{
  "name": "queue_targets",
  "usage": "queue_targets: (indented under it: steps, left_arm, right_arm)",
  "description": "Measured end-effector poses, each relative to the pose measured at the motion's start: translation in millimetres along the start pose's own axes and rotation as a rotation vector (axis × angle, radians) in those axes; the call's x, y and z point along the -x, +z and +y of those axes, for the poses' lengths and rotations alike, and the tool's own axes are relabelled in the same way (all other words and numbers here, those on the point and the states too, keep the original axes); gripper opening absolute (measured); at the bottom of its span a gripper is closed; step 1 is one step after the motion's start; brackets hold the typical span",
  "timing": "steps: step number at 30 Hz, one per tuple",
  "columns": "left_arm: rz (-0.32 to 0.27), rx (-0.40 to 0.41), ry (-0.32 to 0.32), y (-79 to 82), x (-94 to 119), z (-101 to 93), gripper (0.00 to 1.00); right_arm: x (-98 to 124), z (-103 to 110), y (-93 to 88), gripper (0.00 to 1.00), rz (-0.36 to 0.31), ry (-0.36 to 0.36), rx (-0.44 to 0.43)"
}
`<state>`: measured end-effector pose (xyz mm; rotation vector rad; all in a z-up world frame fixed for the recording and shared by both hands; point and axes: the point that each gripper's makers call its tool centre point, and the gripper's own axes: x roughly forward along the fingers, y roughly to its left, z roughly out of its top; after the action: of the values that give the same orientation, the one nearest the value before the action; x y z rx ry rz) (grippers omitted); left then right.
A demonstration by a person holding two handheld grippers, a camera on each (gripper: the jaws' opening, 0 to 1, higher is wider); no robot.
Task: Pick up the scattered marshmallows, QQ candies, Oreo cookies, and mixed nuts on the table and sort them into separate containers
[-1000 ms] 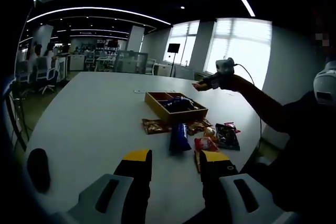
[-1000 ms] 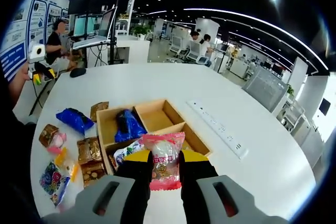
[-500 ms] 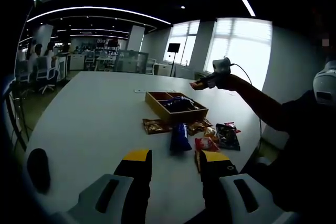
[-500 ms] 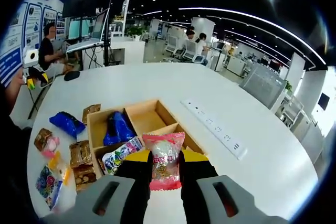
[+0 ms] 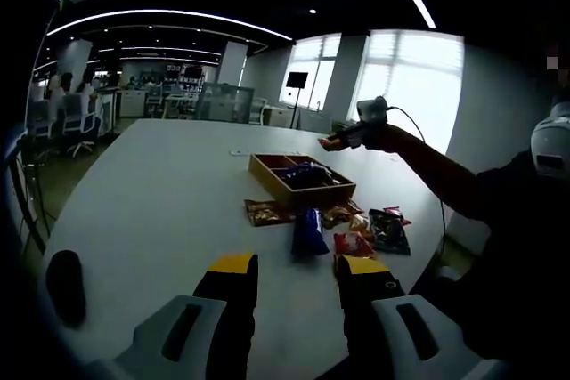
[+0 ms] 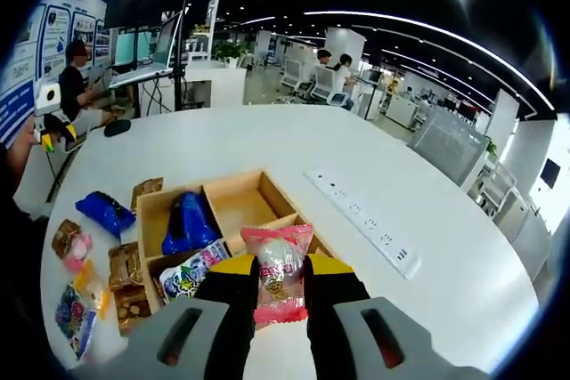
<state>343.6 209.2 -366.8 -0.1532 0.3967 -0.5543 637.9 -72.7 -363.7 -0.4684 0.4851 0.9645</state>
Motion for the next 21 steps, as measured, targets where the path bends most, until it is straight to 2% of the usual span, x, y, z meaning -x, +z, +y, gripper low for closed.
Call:
queue_targets:
  steps: [15, 21]
  left_arm:
    - [0.003, 0.004, -0.009, 0.7, -2, 0.4, 0.41]
    - [0.001, 0.002, -0.011, 1.6, -2, 0.8, 0.41]
  right_arm:
    - [-19, -9, 9.2, 0.17, 0.012, 0.01, 0.005]
    - [-22, -10, 7.1, 0.17, 0.019, 0.006, 0.001]
